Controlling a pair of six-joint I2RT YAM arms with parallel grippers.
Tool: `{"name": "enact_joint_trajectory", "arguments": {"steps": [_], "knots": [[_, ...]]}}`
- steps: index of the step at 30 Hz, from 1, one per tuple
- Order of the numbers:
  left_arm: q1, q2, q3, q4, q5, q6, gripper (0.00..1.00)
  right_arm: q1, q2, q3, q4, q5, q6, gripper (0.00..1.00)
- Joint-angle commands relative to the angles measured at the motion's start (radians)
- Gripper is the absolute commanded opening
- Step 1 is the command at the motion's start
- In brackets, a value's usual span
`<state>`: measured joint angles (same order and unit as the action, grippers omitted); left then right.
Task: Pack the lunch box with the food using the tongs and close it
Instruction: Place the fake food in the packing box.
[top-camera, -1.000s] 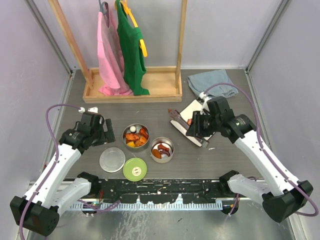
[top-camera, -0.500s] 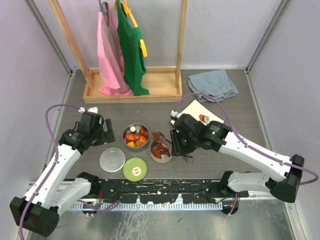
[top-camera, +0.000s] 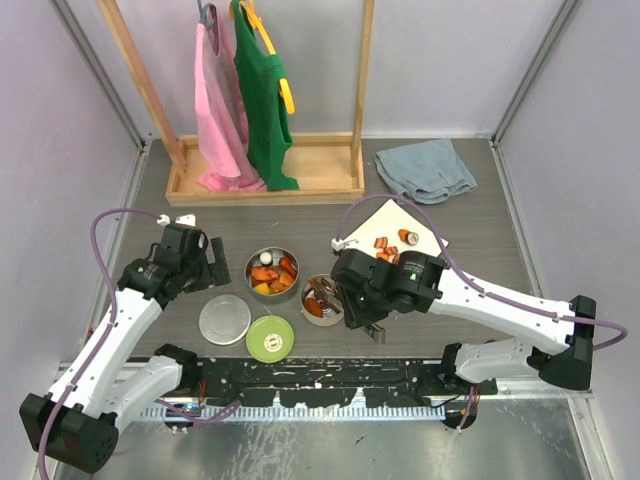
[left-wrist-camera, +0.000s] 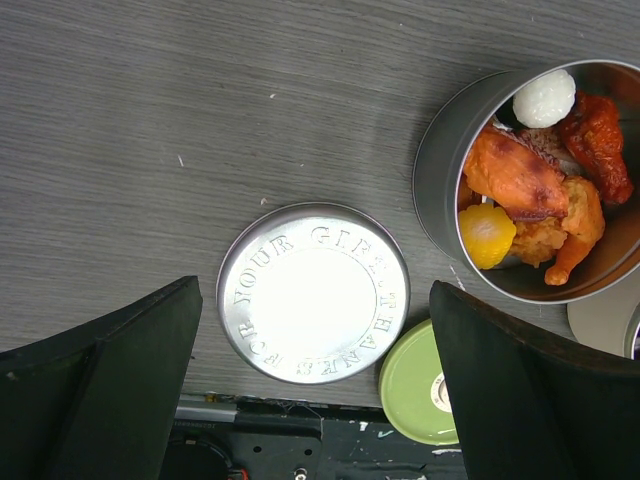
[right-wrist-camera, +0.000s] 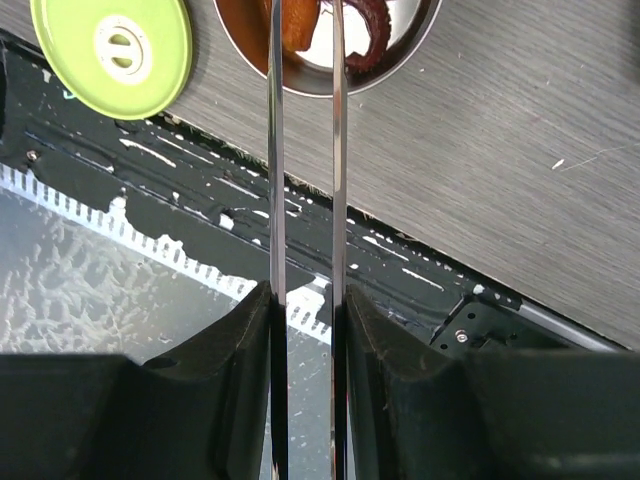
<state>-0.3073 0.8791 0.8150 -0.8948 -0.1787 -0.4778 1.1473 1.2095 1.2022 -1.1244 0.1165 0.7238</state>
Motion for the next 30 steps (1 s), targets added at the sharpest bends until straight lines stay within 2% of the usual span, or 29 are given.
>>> {"name": "enact_joint_trajectory", "arguments": {"steps": [1,20,30], "knots": [[0.002,-0.009,0.015,0.019,0.007,0.01,0.98,0.023,0.007,0.013,-0.017,0.067,0.059,0.27],[0.003,-0.006,0.014,0.019,0.005,0.01,0.98,0.026,0.027,-0.025,-0.024,0.083,0.092,0.31],[0.003,-0.007,0.014,0.019,0.002,0.01,0.98,0.026,0.021,0.005,-0.048,0.138,0.095,0.42]]}}
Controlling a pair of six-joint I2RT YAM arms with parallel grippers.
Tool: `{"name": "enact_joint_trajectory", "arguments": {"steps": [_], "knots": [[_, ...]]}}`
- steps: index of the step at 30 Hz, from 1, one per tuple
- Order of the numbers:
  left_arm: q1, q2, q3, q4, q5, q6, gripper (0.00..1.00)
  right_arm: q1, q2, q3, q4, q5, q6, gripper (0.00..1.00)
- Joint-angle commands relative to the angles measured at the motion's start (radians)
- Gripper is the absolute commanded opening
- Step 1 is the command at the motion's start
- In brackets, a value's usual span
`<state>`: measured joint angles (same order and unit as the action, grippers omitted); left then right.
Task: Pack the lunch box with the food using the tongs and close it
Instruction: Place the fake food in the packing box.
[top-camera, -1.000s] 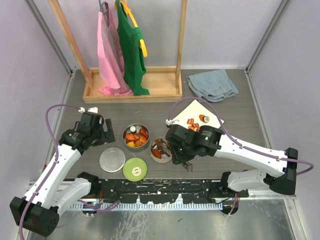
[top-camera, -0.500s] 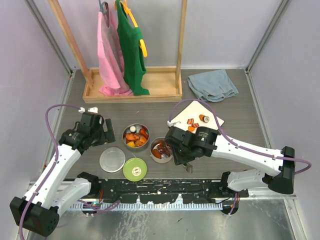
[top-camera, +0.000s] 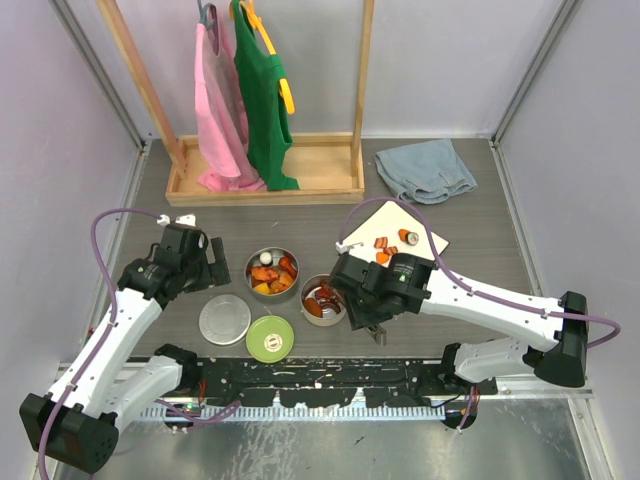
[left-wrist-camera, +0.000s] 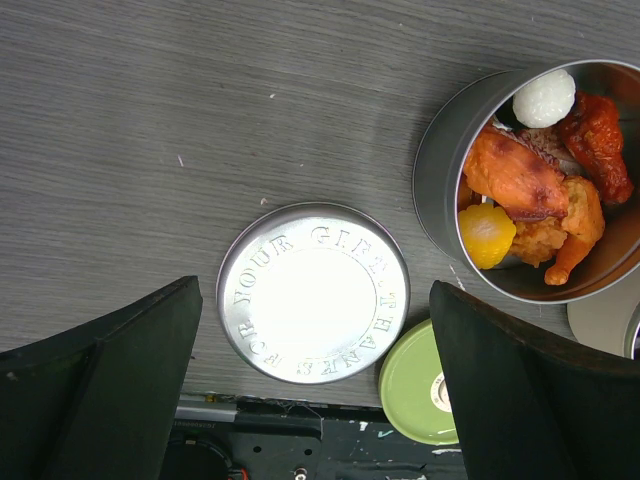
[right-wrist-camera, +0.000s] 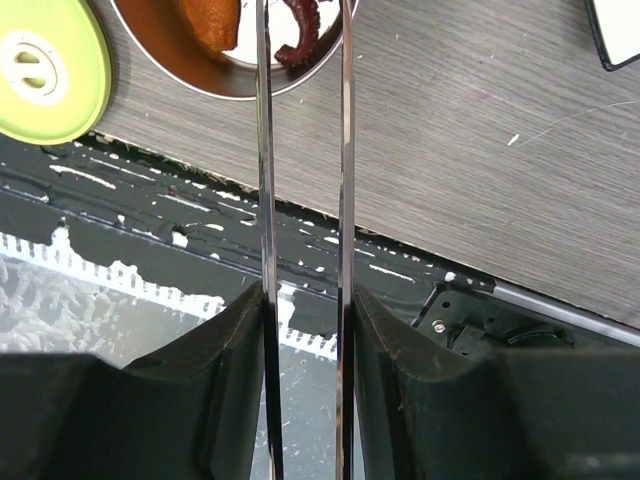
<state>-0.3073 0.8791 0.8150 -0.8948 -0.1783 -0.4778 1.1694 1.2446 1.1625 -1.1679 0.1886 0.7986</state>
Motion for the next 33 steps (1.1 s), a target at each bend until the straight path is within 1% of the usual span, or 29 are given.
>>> {"name": "enact_joint_trajectory", "arguments": {"steps": [1,7,15,26,33], "knots": [[0.002,-0.005,0.014,0.019,0.001,0.01,0.98,0.004,-0.014,0.048,-0.003,0.066,0.019,0.42],[0.003,-0.003,0.015,0.019,0.005,0.01,0.98,0.004,-0.014,0.051,0.007,0.066,0.013,0.45],[0.003,-0.006,0.014,0.019,0.001,0.01,0.98,0.004,-0.024,0.05,0.053,0.049,-0.011,0.44],[0.003,-0.001,0.015,0.018,0.002,0.01,0.98,0.004,-0.017,0.042,0.06,0.039,-0.023,0.42],[0.003,-0.002,0.015,0.018,-0.001,0.01,0.98,0.004,-0.106,0.099,0.1,0.133,-0.032,0.42]]}}
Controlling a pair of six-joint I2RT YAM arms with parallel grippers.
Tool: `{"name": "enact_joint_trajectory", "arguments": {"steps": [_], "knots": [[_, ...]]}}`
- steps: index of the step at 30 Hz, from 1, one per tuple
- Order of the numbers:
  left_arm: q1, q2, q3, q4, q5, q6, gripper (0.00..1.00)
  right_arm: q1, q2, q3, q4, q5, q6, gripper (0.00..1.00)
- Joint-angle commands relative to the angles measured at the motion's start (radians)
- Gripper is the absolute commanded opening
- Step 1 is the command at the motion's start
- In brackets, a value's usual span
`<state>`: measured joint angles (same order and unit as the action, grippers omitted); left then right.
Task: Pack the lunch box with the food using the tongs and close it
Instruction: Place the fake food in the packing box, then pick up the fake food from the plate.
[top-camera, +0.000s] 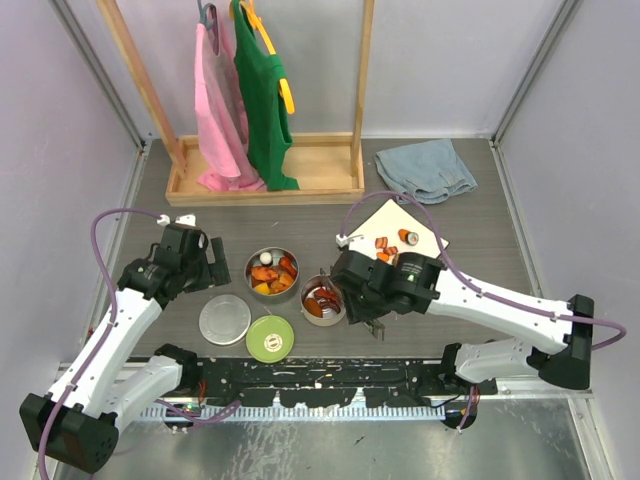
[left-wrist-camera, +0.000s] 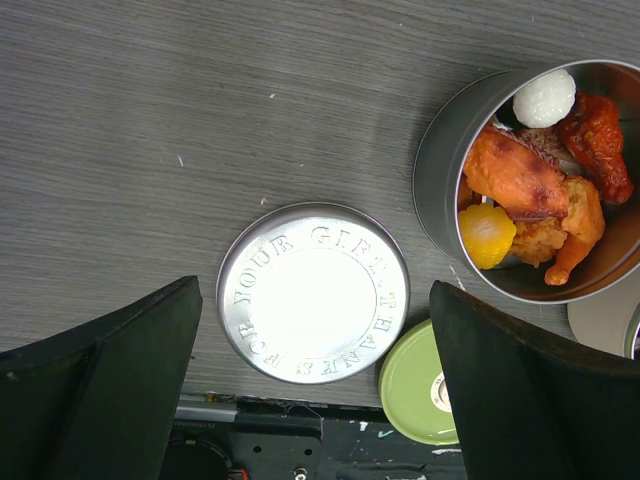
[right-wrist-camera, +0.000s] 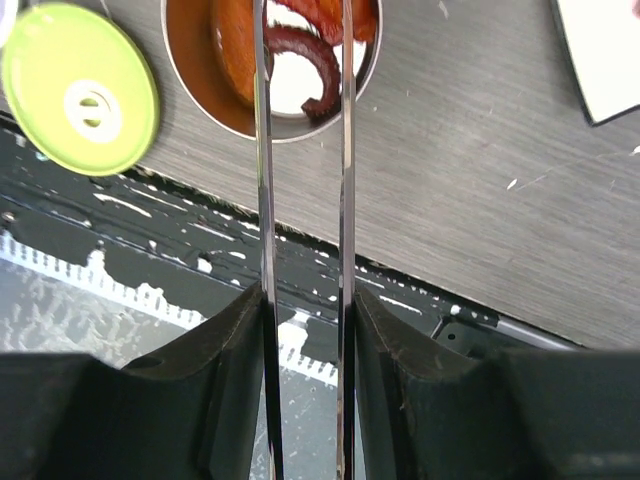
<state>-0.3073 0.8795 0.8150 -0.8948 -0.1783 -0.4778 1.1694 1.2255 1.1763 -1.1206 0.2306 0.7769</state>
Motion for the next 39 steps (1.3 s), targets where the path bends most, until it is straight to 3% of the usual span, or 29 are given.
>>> {"name": "enact_joint_trajectory", "arguments": {"steps": [1,8,18,30,39], "knots": [[0.003,-0.002,0.015,0.017,-0.001,0.01,0.98,0.004,-0.103,0.099,0.051,0.114,-0.014,0.42],[0.003,-0.001,0.014,0.016,-0.006,0.008,0.98,-0.002,-0.207,0.13,-0.06,0.351,0.049,0.45],[0.003,0.007,0.015,0.016,-0.006,0.008,0.98,-0.068,-0.247,0.064,-0.105,0.397,0.061,0.45],[0.003,-0.004,0.013,0.014,-0.013,0.002,0.98,-0.495,-0.233,-0.078,0.109,0.128,-0.24,0.46],[0.002,0.005,0.018,0.01,-0.008,0.005,0.98,-0.903,-0.205,-0.082,0.203,-0.125,-0.451,0.46]]}}
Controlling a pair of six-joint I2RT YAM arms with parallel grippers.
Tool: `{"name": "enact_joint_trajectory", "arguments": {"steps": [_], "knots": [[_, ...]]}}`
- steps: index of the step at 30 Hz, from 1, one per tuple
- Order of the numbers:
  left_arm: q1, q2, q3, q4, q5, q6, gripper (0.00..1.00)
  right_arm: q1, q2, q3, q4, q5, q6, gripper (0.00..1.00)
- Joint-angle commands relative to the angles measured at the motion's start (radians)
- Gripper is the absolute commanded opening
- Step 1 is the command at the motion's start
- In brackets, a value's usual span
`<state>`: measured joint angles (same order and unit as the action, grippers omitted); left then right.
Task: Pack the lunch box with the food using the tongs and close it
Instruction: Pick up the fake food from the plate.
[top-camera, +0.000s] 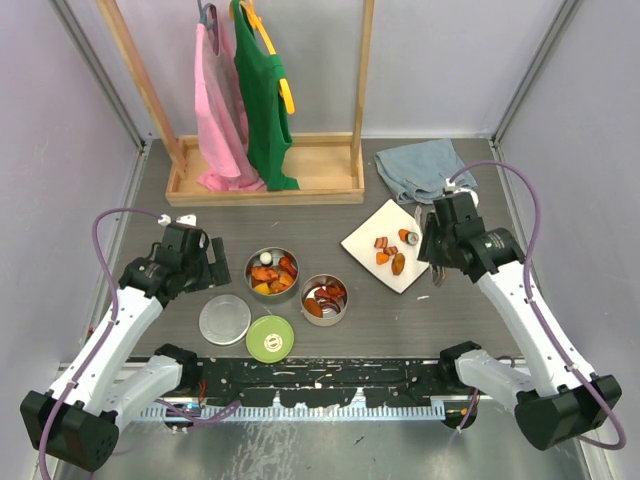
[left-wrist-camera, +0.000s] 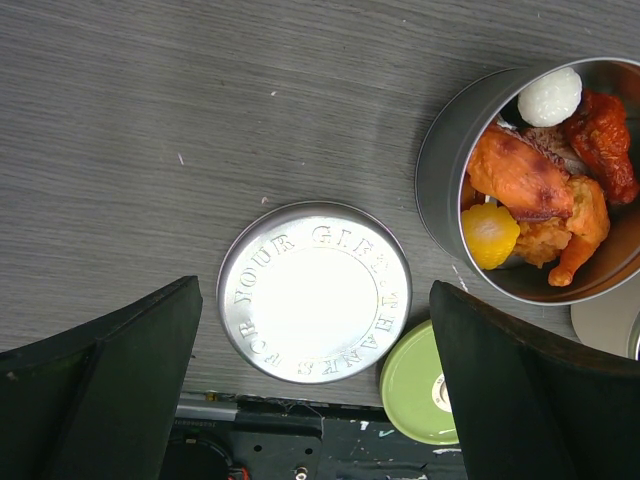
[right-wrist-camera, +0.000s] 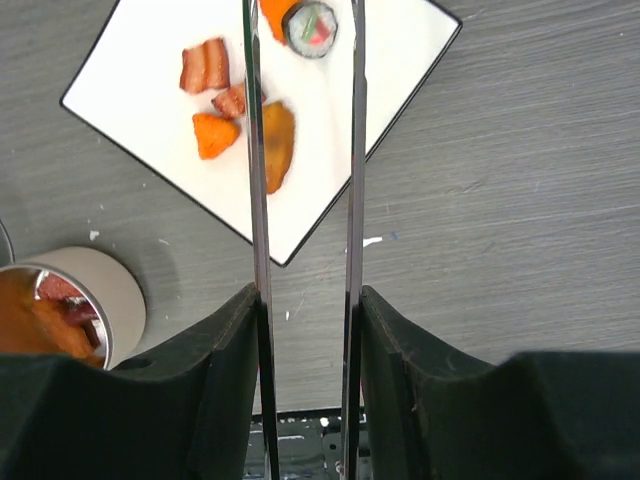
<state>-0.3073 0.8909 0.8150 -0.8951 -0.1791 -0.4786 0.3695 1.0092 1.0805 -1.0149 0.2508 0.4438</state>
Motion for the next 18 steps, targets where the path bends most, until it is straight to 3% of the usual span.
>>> {"name": "enact_joint_trajectory", "arguments": {"steps": [1,10,18], "knots": [[0.003,-0.011,0.018,0.011,-0.009,0.006,0.98,-0.13,0.021,0.012,0.104,-0.172,-0.13,0.46],[0.003,-0.016,0.014,0.023,0.003,0.014,0.98,-0.287,0.091,-0.009,0.174,-0.223,-0.201,0.47],[0.003,-0.018,0.015,0.018,-0.005,0.012,0.98,-0.297,0.134,-0.045,0.187,-0.296,-0.206,0.5]]}}
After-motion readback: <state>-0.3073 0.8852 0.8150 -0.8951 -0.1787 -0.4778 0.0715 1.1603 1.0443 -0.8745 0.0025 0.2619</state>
